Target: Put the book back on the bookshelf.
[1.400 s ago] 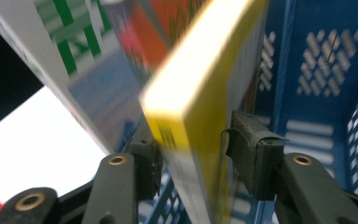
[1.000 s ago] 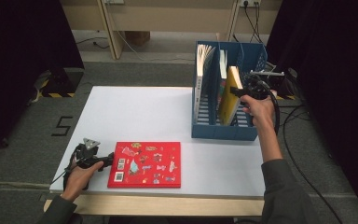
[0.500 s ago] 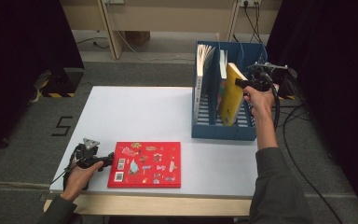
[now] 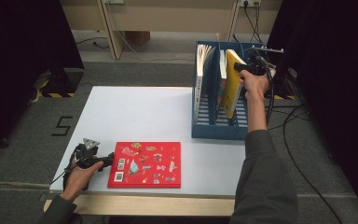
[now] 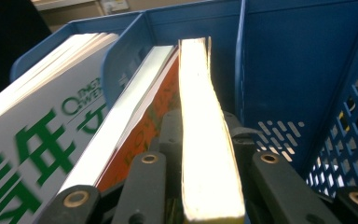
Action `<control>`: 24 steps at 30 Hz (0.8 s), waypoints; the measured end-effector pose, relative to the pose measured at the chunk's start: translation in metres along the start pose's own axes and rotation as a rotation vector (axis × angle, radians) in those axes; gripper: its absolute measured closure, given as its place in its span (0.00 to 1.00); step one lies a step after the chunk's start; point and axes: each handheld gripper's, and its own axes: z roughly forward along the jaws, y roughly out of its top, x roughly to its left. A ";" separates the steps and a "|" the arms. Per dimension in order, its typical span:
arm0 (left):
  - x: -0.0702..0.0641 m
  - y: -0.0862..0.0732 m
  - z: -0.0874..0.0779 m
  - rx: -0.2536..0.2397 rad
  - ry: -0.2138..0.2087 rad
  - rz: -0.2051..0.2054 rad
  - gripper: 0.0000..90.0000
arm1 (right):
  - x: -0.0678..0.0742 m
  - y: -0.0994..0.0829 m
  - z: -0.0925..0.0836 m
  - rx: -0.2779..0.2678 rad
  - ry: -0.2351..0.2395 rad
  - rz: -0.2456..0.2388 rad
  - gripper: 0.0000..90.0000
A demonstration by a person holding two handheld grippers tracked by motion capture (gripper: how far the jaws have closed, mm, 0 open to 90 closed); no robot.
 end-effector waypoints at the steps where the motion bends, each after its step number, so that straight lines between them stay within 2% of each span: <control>1: 0.000 0.000 -0.001 0.004 -0.001 0.002 0.17 | 0.000 0.000 0.005 0.004 -0.008 0.008 0.83; 4: 0.002 0.001 -0.001 -0.002 -0.004 -0.002 0.17 | 0.003 -0.005 0.015 0.020 -0.011 0.008 0.82; 7: 0.002 0.001 0.000 -0.002 -0.003 -0.003 0.17 | 0.008 -0.014 0.027 0.052 0.006 0.008 0.81; 8: 0.001 0.001 -0.001 -0.001 -0.004 0.000 0.17 | 0.008 -0.015 0.028 0.033 0.021 0.021 0.80; 10: 0.001 0.001 -0.001 -0.008 -0.003 -0.001 0.17 | 0.011 -0.015 0.030 0.039 0.045 0.021 0.79; 13: 0.001 0.001 -0.001 -0.007 -0.002 -0.001 0.17 | 0.011 -0.016 0.027 0.033 0.054 0.026 0.77; 16: 0.000 0.001 -0.001 -0.008 -0.004 -0.001 0.17 | 0.006 -0.020 0.023 0.028 0.083 0.060 0.74; 21: 0.000 0.001 0.000 -0.007 0.000 0.000 0.17 | 0.001 -0.026 0.014 0.046 0.144 0.070 0.71; 24: 0.000 0.001 0.000 -0.003 0.001 0.002 0.17 | -0.002 -0.026 0.005 0.023 0.193 0.102 0.69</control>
